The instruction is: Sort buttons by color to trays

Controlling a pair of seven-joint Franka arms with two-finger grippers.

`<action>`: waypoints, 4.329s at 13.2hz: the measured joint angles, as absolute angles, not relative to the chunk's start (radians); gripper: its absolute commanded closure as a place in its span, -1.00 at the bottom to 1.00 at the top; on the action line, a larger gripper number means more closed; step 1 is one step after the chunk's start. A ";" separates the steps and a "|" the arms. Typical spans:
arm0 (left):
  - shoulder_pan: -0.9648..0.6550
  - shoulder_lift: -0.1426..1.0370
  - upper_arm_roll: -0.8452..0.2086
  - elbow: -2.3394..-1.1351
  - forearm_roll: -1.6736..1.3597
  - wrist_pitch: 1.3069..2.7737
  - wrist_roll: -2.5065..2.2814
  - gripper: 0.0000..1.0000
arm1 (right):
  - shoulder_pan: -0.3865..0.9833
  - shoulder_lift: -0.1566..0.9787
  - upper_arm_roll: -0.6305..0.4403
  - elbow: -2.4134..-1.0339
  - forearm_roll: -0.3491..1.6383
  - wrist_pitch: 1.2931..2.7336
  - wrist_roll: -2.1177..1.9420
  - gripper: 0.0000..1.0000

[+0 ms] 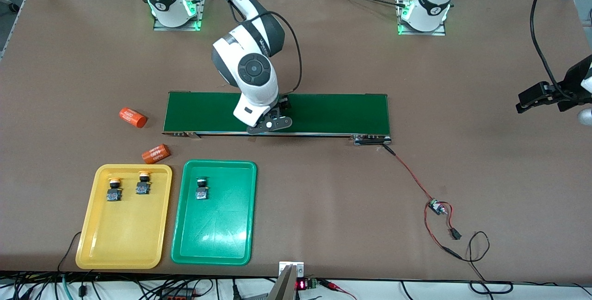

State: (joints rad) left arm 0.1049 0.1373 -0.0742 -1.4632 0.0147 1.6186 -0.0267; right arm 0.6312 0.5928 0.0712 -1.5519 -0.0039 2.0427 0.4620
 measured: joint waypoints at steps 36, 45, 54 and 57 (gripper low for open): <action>0.106 0.138 -0.068 -1.469 0.015 1.619 -0.027 -1.00 | 0.496 0.904 -0.121 -1.362 -0.012 2.554 0.370 0.19; 0.104 0.138 -0.072 -1.470 0.015 1.619 -0.027 -1.00 | 0.483 0.903 -0.121 -1.354 -0.013 2.542 0.302 -1.00; 0.103 0.136 -0.078 -1.470 0.015 1.635 -0.027 -1.00 | 0.435 0.573 -0.130 -1.332 -0.015 1.817 0.234 -1.00; 0.103 0.133 -0.078 -1.470 0.015 1.635 -0.027 -1.00 | 0.375 0.445 -0.132 -1.373 -0.016 1.676 0.184 -1.00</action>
State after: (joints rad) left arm 0.1026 0.1332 -0.0780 -1.4698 0.0147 1.6353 -0.0267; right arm 0.3750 0.4446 -0.1317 -1.3732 -0.0157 1.6758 0.1841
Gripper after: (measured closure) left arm 0.000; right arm 0.000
